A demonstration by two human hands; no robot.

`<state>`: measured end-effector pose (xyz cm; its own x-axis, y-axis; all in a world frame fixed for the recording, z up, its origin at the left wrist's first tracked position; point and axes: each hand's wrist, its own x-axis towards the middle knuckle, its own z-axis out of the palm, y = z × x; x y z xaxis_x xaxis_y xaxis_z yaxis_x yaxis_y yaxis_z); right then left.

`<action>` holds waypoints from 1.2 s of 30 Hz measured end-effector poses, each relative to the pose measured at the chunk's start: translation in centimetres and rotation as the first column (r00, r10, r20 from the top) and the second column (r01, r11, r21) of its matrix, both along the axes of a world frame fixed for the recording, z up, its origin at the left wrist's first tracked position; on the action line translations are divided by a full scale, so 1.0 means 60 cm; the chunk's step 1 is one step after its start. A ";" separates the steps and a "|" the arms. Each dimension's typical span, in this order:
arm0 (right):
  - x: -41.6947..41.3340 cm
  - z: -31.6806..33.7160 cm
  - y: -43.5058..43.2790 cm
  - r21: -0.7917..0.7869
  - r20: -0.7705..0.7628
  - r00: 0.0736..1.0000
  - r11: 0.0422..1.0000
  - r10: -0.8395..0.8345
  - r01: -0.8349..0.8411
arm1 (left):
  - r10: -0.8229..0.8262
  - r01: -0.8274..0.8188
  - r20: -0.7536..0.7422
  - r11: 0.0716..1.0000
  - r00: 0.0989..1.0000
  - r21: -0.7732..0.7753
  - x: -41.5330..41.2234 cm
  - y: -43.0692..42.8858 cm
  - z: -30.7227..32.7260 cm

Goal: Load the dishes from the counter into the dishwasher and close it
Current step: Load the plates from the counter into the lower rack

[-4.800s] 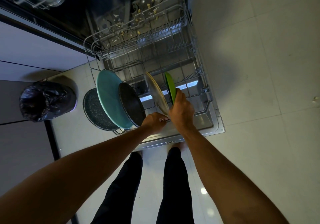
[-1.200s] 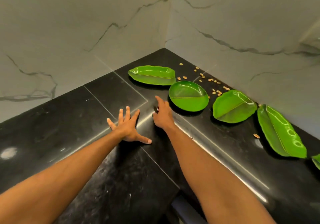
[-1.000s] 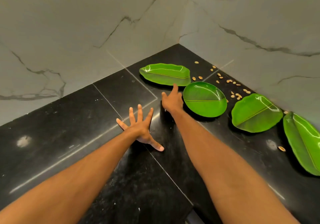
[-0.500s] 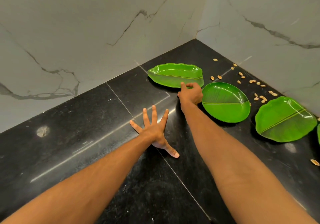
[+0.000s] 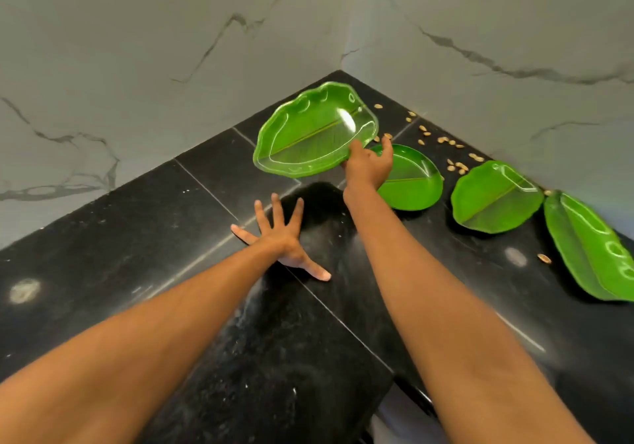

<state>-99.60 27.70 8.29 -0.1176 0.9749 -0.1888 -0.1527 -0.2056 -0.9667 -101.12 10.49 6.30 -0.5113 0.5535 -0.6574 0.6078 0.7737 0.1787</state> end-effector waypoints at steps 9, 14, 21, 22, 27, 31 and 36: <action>0.277 0.026 -0.098 -0.096 -0.027 0.999 0.994 0.043 -0.045 | -0.011 0.028 -0.103 0.986 0.995 0.164 0.022 -0.048 -0.013; 0.443 -0.010 -0.175 -0.160 0.008 0.993 0.980 -0.120 0.120 | 0.068 0.010 -0.245 0.952 0.967 0.306 0.089 -0.095 -0.049; 0.715 -0.061 -0.299 -0.133 0.063 0.979 0.970 -0.194 0.201 | 0.117 0.114 -0.388 0.845 0.914 0.523 0.279 -0.203 -0.089; 0.763 -0.072 -0.326 -0.129 0.070 0.978 0.970 -0.197 0.204 | 0.097 0.164 -0.413 0.818 0.906 0.551 0.311 -0.224 -0.095; 1.000 -0.133 -0.464 -0.128 0.161 0.959 0.958 -0.234 0.255 | 0.001 0.314 -0.376 0.547 0.927 0.776 0.516 -0.328 -0.106; 1.176 -0.193 -0.581 -0.159 0.343 0.898 0.924 -0.277 0.346 | -0.186 0.243 -0.163 0.600 0.969 0.762 0.721 -0.423 -0.160; 1.396 -0.267 -0.719 -0.227 0.544 0.796 0.867 -0.266 0.444 | -0.488 0.422 -0.065 0.671 0.870 0.610 0.965 -0.535 -0.242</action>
